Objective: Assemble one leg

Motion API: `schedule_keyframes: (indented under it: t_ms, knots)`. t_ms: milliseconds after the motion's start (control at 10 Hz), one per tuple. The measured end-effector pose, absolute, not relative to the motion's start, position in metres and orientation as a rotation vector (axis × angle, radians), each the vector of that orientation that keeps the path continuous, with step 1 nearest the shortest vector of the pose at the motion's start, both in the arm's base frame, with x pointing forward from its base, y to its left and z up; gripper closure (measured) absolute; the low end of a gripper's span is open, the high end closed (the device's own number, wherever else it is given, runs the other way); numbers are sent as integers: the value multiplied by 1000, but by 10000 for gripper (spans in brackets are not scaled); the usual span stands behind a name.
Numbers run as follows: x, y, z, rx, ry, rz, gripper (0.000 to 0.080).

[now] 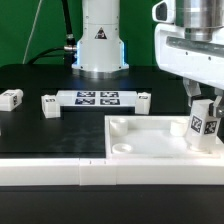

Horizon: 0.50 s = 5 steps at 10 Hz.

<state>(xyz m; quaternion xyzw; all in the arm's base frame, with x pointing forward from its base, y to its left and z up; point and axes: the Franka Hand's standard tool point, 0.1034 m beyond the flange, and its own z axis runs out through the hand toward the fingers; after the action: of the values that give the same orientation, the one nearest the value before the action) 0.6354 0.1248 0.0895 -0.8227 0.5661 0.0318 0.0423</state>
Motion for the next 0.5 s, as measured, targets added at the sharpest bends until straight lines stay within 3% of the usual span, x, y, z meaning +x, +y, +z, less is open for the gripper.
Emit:
schedule_keyframes:
  t_ms: [300,400,500]
  knots:
    - [637,127,90,-2513,1729,119,469]
    - [636,127,90,-2522,1716,120,308]
    - [636,127,90,-2580,1632,130,201]
